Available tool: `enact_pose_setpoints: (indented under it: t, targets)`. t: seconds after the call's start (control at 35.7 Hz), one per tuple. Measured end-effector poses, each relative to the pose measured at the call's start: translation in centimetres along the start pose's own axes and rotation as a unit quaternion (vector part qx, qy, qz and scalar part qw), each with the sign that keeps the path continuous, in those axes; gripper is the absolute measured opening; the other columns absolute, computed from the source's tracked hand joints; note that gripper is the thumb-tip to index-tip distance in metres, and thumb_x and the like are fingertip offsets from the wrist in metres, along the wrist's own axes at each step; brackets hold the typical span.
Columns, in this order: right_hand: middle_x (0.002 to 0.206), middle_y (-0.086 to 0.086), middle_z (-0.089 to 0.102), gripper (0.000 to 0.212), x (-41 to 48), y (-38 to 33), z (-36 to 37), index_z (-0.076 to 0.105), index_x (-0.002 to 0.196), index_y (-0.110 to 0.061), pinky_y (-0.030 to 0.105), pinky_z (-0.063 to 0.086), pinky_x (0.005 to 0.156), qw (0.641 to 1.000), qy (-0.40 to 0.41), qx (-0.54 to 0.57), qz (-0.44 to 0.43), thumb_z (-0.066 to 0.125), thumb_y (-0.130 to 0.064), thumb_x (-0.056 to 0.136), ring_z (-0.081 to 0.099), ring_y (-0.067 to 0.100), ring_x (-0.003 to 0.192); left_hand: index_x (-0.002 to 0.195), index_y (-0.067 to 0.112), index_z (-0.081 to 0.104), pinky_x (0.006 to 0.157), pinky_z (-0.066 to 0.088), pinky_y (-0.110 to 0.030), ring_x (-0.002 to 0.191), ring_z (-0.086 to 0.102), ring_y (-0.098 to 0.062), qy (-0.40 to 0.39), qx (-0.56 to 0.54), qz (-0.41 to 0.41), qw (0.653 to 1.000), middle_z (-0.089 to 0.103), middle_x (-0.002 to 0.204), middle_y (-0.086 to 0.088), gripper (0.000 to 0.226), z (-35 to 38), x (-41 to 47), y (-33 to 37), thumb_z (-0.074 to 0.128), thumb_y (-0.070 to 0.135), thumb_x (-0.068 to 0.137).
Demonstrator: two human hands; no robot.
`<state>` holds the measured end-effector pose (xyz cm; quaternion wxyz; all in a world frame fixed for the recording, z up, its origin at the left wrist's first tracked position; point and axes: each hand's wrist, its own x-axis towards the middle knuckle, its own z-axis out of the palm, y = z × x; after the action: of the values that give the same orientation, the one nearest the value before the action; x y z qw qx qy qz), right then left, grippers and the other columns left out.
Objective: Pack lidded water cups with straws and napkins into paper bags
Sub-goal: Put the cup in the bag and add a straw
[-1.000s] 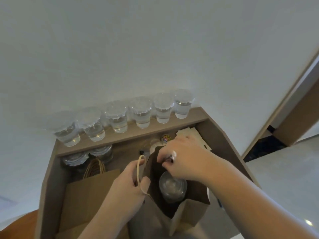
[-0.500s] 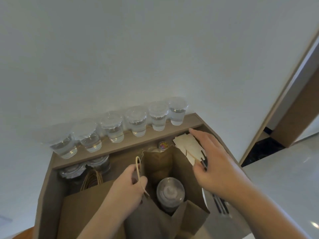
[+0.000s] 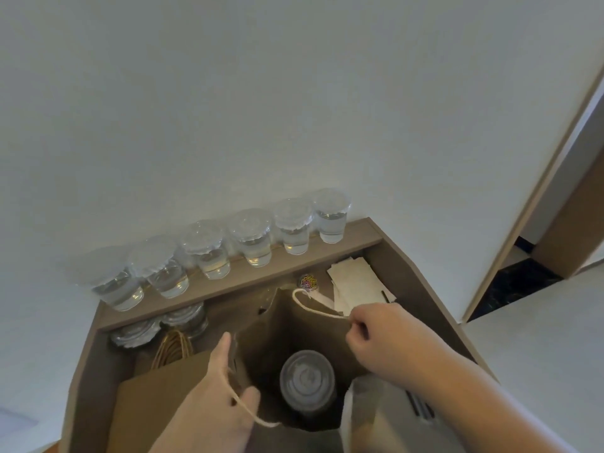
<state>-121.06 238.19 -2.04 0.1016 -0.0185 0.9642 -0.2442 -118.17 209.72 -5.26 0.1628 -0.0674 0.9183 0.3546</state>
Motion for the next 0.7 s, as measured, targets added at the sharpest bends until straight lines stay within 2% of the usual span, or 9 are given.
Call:
enact_pose_setpoints:
  t: [0.08,0.14,0.2,0.25,0.31,0.34,0.45,0.59,0.7]
  targets:
    - [0.084,-0.01,0.069,0.018,1.0,-0.3,0.2,0.069,0.102,-0.033,0.024,0.063,0.078,0.999,0.01,-0.013,-0.045,0.052,-0.04,0.106,0.068,0.005,0.077,0.154,0.067,-0.004,0.064,0.045,-0.018,0.063,0.065,0.008,0.02,0.003,0.025,0.999,0.071,0.076,0.022,0.094,-1.1,-0.3,0.1,0.066,0.055,0.093]
    - [0.082,-0.01,0.069,0.02,1.4,-0.5,0.3,0.068,0.1,-0.033,0.026,0.063,0.075,0.997,0.014,-0.02,-0.075,0.05,-0.042,0.106,0.068,0.005,0.075,0.143,0.081,-0.004,0.068,0.047,-0.022,0.067,0.062,0.0,0.047,0.025,0.056,0.997,0.063,0.077,0.009,0.087,-2.1,-0.7,0.3,0.056,0.085,0.08]
    - [0.083,-0.01,0.069,0.021,1.9,-0.7,0.2,0.068,0.101,-0.033,0.028,0.064,0.076,0.995,-0.001,-0.02,-0.096,0.049,-0.041,0.106,0.068,0.006,0.076,0.14,0.085,0.002,0.087,0.051,-0.026,0.098,0.061,0.001,0.055,0.085,0.079,0.992,0.053,0.113,0.021,0.087,-2.9,-0.9,0.1,0.041,0.104,0.065]
    - [0.085,-0.01,0.069,0.022,2.6,-0.7,-0.2,0.068,0.101,-0.033,0.029,0.063,0.078,0.994,-0.013,-0.024,-0.109,0.048,-0.039,0.106,0.067,0.006,0.078,0.143,0.08,0.017,0.118,0.039,-0.038,0.144,0.039,-0.006,0.053,0.12,0.126,0.983,0.02,0.155,0.033,0.08,-2.9,-0.7,-0.3,0.048,0.097,0.071]
    - [0.086,-0.011,0.068,0.023,3.3,-0.7,-0.7,0.069,0.101,-0.032,0.029,0.061,0.078,0.992,-0.009,-0.034,-0.122,0.047,-0.038,0.106,0.065,0.005,0.079,0.141,0.071,0.035,0.125,0.022,-0.039,0.157,0.007,-0.001,0.045,0.087,0.166,0.981,-0.013,0.163,0.041,0.065,-2.7,-0.6,-0.1,0.067,0.069,0.085]
    - [0.087,-0.011,0.068,0.024,3.6,-0.7,-0.9,0.07,0.103,-0.031,0.028,0.06,0.079,0.991,-0.008,-0.039,-0.128,0.047,-0.037,0.106,0.065,0.005,0.081,0.139,0.066,0.042,0.123,0.019,-0.035,0.157,0.001,0.005,0.051,0.063,0.181,0.98,-0.015,0.163,0.042,0.06,-2.5,-0.5,0.0,0.072,0.053,0.09]
    - [0.09,-0.01,0.069,0.025,4.9,-0.4,-1.5,0.071,0.105,-0.029,0.033,0.061,0.083,0.988,0.002,-0.05,-0.149,0.047,-0.036,0.107,0.065,0.007,0.084,0.123,0.054,0.061,0.12,0.022,-0.026,0.152,0.016,0.016,0.107,0.019,0.214,0.971,0.003,0.165,0.043,0.052,-1.6,-0.4,0.2,0.073,0.014,0.092]
    - [0.082,-0.012,0.068,0.023,6.1,0.1,-1.4,0.07,0.099,-0.033,0.027,0.06,0.074,0.985,-0.003,-0.024,-0.174,0.049,-0.036,0.108,0.065,0.005,0.076,0.1,0.051,0.066,0.108,0.039,-0.012,0.144,0.033,0.016,0.089,0.057,0.19,0.976,0.02,0.158,0.045,0.023,-1.2,-0.8,0.9,0.078,0.033,0.091]
    - [0.078,-0.017,0.066,0.02,7.0,0.1,-0.9,0.069,0.098,-0.04,0.011,0.044,0.059,0.98,-0.002,0.029,-0.198,0.053,-0.035,0.109,0.062,-0.011,0.081,0.093,0.052,0.068,0.089,0.053,-0.012,0.113,0.06,0.012,0.086,0.057,0.165,0.981,0.042,0.142,0.045,0.022,-1.3,-2.1,1.0,0.082,0.036,0.088]
